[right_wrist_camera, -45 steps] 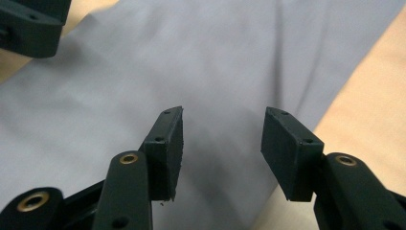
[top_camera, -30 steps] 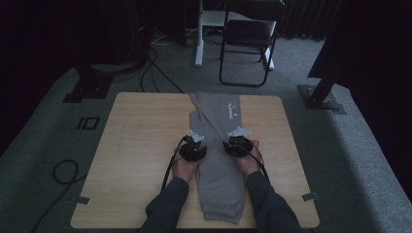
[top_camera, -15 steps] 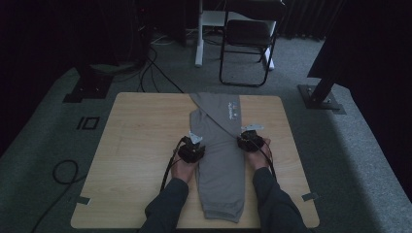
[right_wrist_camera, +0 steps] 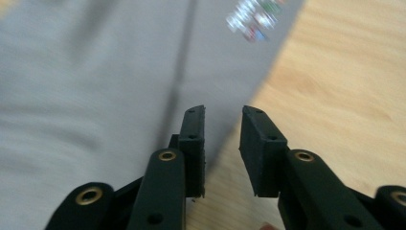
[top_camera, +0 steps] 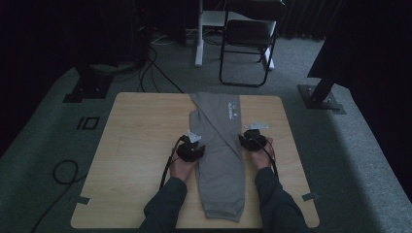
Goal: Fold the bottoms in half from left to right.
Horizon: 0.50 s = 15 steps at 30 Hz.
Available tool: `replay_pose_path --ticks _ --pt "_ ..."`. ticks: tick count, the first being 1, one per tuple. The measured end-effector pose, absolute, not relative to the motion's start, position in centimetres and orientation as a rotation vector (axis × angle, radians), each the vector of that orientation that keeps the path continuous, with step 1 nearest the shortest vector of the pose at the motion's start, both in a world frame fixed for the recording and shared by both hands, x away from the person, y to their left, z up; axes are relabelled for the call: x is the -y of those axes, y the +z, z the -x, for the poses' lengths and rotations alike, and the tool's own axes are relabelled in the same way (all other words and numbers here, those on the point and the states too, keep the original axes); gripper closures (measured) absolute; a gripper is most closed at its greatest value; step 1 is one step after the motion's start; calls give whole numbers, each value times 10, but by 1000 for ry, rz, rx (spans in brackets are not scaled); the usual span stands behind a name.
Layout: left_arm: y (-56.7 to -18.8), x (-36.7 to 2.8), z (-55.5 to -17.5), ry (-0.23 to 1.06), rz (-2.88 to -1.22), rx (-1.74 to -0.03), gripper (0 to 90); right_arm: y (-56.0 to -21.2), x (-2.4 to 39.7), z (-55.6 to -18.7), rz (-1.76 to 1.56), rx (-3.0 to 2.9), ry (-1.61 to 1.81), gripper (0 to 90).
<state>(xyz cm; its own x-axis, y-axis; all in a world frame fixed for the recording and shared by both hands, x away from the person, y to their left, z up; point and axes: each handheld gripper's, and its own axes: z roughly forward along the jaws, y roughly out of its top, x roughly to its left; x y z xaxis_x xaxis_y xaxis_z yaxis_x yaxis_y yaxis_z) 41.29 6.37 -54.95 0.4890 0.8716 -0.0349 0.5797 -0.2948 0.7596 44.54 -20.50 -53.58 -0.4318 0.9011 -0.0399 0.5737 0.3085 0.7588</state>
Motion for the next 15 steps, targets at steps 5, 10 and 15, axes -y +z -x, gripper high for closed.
replay_pose_path --ticks 5,10,15 --pt "-550 -69 -425 533 -1996 -1237 638 -531 173 -448 -1188 -2210 1013 577" --pt "-554 -67 -429 552 -2021 -1224 641 -543 151 -455 -1122 -2260 909 566" --pt "-554 -65 -428 545 -2029 -1220 751 -547 161 -460 -1210 -2193 804 739"
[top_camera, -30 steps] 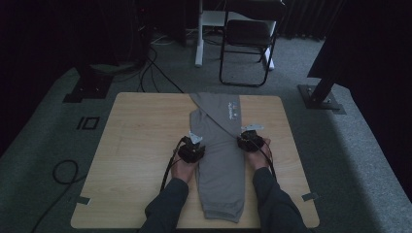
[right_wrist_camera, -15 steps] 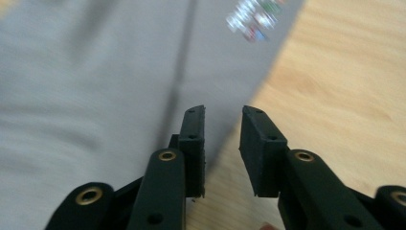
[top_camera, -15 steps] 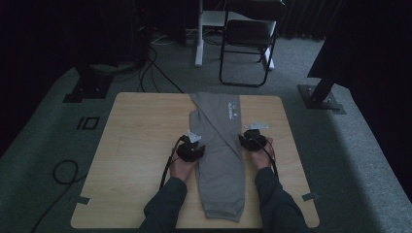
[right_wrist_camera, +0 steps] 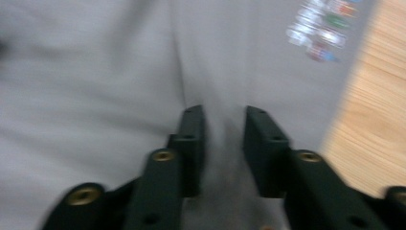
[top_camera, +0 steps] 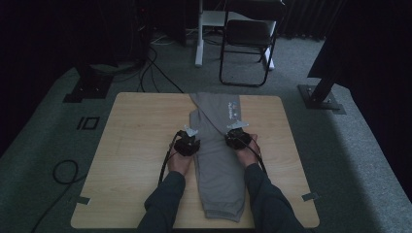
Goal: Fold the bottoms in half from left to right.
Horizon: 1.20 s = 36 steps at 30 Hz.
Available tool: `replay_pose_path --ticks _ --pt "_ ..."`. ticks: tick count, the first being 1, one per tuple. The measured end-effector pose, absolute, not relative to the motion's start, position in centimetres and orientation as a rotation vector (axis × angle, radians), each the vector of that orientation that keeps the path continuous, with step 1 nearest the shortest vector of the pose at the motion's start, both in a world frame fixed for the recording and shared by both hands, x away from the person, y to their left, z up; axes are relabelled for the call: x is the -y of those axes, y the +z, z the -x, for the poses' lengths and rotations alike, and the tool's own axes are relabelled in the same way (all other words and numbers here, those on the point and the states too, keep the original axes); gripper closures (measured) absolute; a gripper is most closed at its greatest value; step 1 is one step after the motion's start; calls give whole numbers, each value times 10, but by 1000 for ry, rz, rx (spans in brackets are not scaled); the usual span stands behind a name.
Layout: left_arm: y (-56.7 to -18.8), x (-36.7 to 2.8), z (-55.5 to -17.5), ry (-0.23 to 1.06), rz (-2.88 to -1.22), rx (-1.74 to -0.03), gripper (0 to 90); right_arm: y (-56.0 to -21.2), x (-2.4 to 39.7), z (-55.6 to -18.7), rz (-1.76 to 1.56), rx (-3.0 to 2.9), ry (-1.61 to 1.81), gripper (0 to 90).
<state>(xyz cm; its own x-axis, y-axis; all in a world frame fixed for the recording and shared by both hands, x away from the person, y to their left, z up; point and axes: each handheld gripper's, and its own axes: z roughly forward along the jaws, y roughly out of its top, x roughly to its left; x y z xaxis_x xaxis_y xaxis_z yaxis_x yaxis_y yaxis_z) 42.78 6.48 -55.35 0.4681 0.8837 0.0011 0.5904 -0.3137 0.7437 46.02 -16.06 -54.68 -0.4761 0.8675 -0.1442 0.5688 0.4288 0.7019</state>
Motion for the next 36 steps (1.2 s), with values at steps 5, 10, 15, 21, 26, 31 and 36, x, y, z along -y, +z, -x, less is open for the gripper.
replay_pose_path --ticks 5,10,15,21,26,31,36 --pt "-553 -62 -427 560 -2047 -1202 820 -548 185 -462 -1340 -2118 807 774" --pt "-553 -62 -424 558 -2046 -1206 850 -549 189 -459 -1336 -2132 836 802" --pt "-554 -69 -411 522 -2032 -1204 855 -550 193 -447 -1344 -2151 896 807" --pt "-554 -79 -380 470 -2021 -1197 854 -551 196 -417 -1326 -2185 948 802" --pt "-555 -82 -346 440 -2022 -1182 852 -550 196 -385 -1292 -2230 945 802" --pt "-555 -85 -315 412 -2028 -1158 846 -549 201 -353 -1272 -2270 957 795" --pt "-555 -88 -292 403 -2047 -1122 841 -549 214 -328 -1291 -2300 987 787"
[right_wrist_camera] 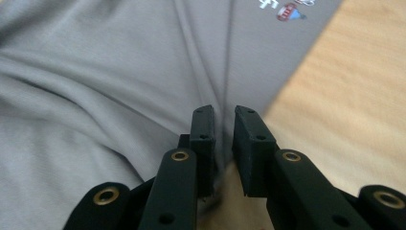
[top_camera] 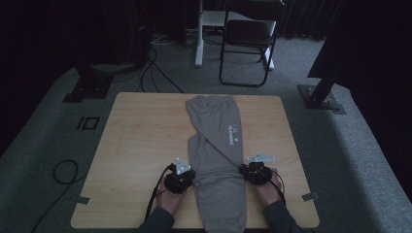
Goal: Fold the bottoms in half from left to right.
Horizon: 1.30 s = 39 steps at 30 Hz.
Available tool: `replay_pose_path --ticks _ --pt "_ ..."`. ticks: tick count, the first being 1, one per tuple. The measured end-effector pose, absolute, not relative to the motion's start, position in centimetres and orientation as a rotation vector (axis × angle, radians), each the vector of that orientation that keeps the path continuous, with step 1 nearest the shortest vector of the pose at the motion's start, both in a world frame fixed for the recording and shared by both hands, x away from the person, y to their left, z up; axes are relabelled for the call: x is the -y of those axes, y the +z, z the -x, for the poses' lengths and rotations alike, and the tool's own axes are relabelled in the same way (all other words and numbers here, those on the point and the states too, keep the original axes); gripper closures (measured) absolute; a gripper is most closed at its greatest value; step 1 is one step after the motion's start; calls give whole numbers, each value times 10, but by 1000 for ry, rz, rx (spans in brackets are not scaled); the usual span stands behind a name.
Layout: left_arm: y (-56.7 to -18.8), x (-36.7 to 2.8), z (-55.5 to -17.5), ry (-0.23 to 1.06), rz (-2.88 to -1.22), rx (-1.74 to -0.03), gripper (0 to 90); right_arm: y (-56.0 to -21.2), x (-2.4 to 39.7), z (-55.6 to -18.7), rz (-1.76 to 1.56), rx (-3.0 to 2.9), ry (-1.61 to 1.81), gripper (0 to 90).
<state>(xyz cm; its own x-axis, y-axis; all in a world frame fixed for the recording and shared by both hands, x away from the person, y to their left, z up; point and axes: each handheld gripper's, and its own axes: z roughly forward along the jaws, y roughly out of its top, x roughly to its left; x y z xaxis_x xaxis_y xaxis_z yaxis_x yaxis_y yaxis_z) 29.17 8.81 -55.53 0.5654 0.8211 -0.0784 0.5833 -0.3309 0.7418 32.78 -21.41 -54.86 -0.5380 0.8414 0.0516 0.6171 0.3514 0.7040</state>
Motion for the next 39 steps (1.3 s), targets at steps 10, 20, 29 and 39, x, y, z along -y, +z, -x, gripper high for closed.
replay_pose_path --ticks 10,20,29,39 --pt "-546 -96 -307 426 -1990 -1115 704 -533 202 -328 -1193 -2274 982 664" --pt "-543 -86 -385 562 -2004 -1181 695 -530 131 -386 -1009 -2381 962 611" --pt "-551 -87 -409 570 -2009 -1293 862 -541 115 -423 -1060 -2382 848 786" --pt "-552 -94 -404 581 -2001 -1303 862 -529 203 -436 -1282 -2213 998 888"
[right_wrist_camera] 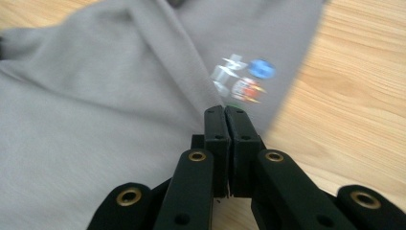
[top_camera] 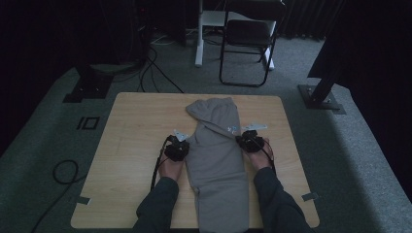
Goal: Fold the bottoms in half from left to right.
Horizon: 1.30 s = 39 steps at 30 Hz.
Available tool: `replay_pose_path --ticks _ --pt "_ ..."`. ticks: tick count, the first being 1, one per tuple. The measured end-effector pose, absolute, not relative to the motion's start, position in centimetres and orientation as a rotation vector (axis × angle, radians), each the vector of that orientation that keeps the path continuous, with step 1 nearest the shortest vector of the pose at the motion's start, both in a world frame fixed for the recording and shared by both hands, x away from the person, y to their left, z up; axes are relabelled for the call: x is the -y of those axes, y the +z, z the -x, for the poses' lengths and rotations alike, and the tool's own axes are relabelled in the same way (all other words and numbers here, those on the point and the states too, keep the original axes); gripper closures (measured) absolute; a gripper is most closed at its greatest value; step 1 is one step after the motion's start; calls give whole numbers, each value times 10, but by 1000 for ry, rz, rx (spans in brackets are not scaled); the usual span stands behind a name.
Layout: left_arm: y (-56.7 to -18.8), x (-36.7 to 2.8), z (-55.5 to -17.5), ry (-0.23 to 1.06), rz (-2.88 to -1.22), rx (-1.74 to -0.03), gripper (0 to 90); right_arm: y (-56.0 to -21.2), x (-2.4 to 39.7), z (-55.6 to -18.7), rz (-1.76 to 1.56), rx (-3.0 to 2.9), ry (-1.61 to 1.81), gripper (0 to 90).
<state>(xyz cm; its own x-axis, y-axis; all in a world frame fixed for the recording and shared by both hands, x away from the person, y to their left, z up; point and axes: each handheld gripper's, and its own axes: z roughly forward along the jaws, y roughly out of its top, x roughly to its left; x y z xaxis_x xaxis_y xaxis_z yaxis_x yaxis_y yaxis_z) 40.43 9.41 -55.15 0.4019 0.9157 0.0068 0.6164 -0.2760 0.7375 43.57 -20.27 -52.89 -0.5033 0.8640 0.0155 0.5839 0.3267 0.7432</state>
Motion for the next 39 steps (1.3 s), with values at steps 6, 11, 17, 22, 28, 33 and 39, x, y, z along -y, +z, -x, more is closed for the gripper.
replay_pose_path --ticks 6,11,17,22,28,33,39 --pt "-551 -93 -404 590 -2008 -1309 853 -540 217 -436 -1329 -2211 962 880" --pt "-546 -95 -403 582 -1984 -1303 753 -547 217 -437 -1368 -2202 910 811" --pt "-538 -88 -409 622 -1986 -1253 697 -526 208 -438 -1334 -2120 1029 627" --pt "-547 -83 -417 629 -2036 -1266 684 -526 186 -445 -1239 -2189 1013 584" --pt "-552 -90 -415 597 -2021 -1290 756 -547 184 -454 -1331 -2229 913 640" --pt "-553 -97 -397 573 -2016 -1274 758 -548 186 -438 -1302 -2248 931 647" --pt "-554 -104 -356 555 -2036 -1222 757 -551 191 -404 -1266 -2261 978 647"
